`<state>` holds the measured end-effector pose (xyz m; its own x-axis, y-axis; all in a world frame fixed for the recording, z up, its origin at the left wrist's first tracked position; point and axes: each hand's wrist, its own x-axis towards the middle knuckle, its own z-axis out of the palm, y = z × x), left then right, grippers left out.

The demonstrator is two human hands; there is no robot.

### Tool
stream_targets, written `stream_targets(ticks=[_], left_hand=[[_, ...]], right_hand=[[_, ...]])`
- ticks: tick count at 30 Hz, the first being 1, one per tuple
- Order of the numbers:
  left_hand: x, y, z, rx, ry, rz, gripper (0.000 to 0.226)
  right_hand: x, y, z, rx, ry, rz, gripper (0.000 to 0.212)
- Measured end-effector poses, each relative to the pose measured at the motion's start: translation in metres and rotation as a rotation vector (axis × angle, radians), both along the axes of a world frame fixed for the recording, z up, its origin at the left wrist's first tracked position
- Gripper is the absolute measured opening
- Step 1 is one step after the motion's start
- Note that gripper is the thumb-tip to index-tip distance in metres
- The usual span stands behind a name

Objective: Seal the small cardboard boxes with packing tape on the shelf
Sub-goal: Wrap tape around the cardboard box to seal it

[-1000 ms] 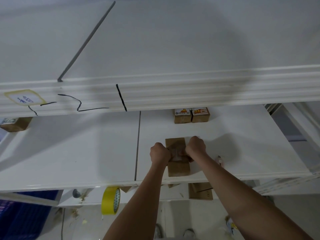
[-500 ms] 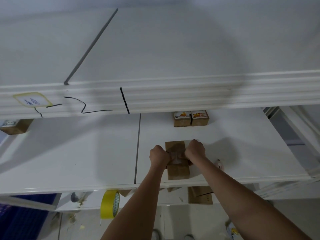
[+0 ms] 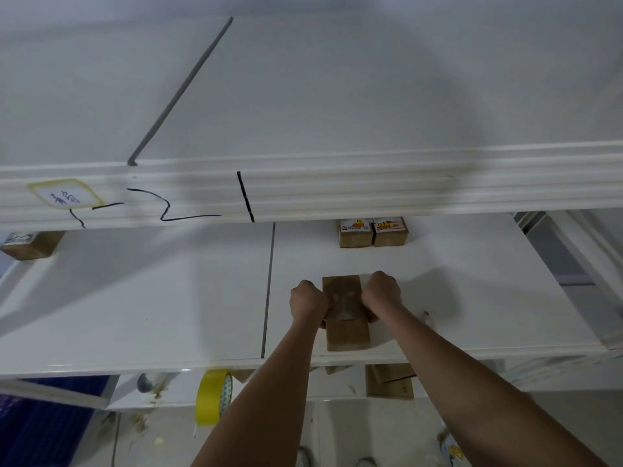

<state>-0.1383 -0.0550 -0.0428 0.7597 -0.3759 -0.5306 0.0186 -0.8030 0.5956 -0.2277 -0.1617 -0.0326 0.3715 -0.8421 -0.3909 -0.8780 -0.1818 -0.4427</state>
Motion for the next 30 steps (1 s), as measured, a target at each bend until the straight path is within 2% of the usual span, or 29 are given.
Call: stream_targets(ticks=[1, 5, 9, 14, 19, 25, 30], left_hand=[[0.001, -0.001, -0.001, 0.000, 0.002, 0.007, 0.029], [0.000, -0.003, 0.000, -0.009, -0.015, 0.015, 0.030], [-0.005, 0.003, -0.001, -0.022, -0.041, 0.043, 0.024], [-0.010, 0.013, 0.001, -0.091, 0.015, 0.084, 0.029], [-0.014, 0.025, -0.008, -0.138, 0.115, 0.109, 0.015], [-0.027, 0.029, -0.013, -0.212, 0.090, 0.116, 0.011], [-0.023, 0.031, -0.011, -0.257, 0.158, 0.186, 0.009]], right_hand=[[0.000, 0.002, 0.001, -0.013, 0.004, 0.008, 0.002], [-0.005, 0.009, 0.006, -0.090, 0.014, 0.036, 0.018], [-0.008, 0.012, 0.005, -0.107, 0.022, 0.025, 0.015], [-0.012, 0.015, 0.004, -0.046, -0.051, 0.013, 0.009], [-0.020, 0.015, 0.004, 0.101, -0.071, 0.069, 0.028], [-0.031, 0.015, -0.003, 0.115, -0.033, 0.099, 0.011], [-0.035, 0.015, -0.009, 0.123, -0.048, 0.039, 0.005]])
